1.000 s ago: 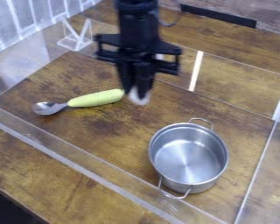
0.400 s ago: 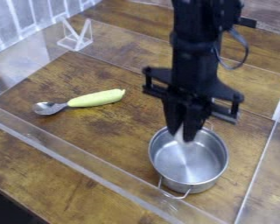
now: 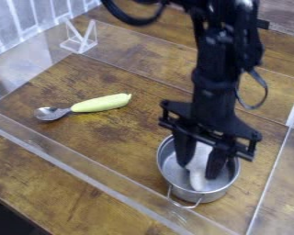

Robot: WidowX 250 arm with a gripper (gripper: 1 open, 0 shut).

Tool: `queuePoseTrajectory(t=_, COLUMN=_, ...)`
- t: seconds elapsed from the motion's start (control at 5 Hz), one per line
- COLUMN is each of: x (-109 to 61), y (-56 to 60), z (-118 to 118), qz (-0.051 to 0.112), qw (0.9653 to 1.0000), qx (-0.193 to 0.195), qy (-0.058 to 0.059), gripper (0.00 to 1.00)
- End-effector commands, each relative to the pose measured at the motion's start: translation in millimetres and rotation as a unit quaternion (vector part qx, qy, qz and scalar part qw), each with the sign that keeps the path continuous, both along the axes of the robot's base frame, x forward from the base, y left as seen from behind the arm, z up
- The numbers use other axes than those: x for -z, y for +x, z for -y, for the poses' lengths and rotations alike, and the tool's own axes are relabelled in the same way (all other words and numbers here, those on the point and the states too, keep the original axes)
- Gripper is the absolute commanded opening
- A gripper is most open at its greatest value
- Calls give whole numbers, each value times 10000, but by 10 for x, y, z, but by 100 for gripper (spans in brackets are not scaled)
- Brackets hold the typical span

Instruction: Put the mushroom in the silver pot

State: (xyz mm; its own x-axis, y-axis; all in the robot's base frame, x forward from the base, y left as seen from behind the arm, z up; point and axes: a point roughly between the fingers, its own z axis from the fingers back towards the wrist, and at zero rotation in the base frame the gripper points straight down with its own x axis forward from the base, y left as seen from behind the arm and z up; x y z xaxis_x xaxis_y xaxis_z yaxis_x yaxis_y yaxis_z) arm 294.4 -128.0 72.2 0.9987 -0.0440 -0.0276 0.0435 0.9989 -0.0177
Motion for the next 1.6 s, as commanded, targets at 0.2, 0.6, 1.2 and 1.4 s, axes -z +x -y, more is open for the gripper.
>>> queuePoseTrajectory(t=0.2, x=-184, y=285, z=-120, qz=247, qw=9996, qx=-83, qy=-94, gripper=100)
queuePoseTrajectory(t=0.6, x=-3, y=305, z=-183, qz=134, qw=9999, qx=-17, qy=-58, gripper=100)
queuePoseTrajectory(t=1.2, x=339, y=226, z=-297, qz=12, qw=9997, qx=-229, qy=-51, gripper=0)
queuePoseTrajectory(t=1.4, x=251, y=251, z=-286, qz=90, qw=9998, qx=-128, qy=-79, gripper=0)
